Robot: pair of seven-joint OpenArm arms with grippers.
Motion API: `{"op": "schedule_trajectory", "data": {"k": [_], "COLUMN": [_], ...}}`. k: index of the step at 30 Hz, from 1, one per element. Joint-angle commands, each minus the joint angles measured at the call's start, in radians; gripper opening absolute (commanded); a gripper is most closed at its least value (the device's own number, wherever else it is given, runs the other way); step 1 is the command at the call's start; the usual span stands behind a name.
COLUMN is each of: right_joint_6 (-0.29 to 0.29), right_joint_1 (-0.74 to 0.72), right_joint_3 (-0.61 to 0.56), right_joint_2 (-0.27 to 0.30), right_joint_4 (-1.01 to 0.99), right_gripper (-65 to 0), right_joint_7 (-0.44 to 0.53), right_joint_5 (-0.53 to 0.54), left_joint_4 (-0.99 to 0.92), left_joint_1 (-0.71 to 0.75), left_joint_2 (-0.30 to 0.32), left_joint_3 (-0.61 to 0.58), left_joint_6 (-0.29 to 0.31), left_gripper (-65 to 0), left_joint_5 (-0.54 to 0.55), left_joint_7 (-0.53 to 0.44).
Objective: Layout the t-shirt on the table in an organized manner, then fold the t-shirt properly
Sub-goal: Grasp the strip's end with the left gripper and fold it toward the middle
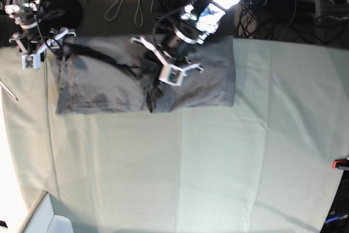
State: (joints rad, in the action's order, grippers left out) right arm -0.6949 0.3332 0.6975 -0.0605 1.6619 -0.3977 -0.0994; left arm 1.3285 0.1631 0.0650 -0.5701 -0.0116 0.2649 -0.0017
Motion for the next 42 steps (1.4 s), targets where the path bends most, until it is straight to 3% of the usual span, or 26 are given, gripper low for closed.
{"op": "schedule_trajectory", "data": {"k": [1,4,9,14,19,26,34,42], "right_joint_6": [-0.003,-0.003,-0.003,-0.003,-0.003,-0.003,-0.003,-0.003], "right_joint_1": [-0.001,-0.006,-0.042,-0.124,-0.199,-0.224,-0.266,-0.283], "right_joint_3": [0.001,0.003,0.003,0.003,0.001,-0.003,-0.003,-0.003], "right_joint_2": [0.009,0.006,0.006,0.012,0.035,0.058,0.074,0.074], "right_joint_4": [0.034,0.070,0.070,0.002,-0.072,-0.134,-0.245,-0.271], "right_gripper": [-31.5,-31.5,-31.5,-31.4,-31.4,-31.4,-31.4,-31.6], "right_joint_7": [0.019,0.018,0.016,-0.079,-0.163,-0.165,-0.163,-0.163], "right_joint_5": [0.011,0.011,0.010,0.010,0.008,0.010,0.013,0.016], "left_joint_4": [0.021,0.067,0.200,0.210,0.113,-0.036,-0.071,0.039], "left_joint_1": [-0.007,0.000,0.003,0.003,0.010,-0.015,-0.043,-0.032], "left_joint_2": [-0.006,0.002,0.060,0.120,0.078,-0.011,-0.011,0.003], "left_joint_3": [-0.005,-0.014,-0.009,-0.001,0.029,-0.011,-0.084,-0.083], "left_joint_6": [0.006,0.006,0.006,0.006,0.006,0.014,0.014,0.014], "left_gripper": [-36.4,-30.3,-29.6,-29.6,-29.6,-29.6,-29.6,-29.6], "left_joint_5": [-0.003,0.004,0.006,0.006,0.007,0.006,0.006,0.006], "left_joint_7": [-0.031,-0.034,-0.034,-0.034,-0.034,-0.033,-0.031,-0.031]}}
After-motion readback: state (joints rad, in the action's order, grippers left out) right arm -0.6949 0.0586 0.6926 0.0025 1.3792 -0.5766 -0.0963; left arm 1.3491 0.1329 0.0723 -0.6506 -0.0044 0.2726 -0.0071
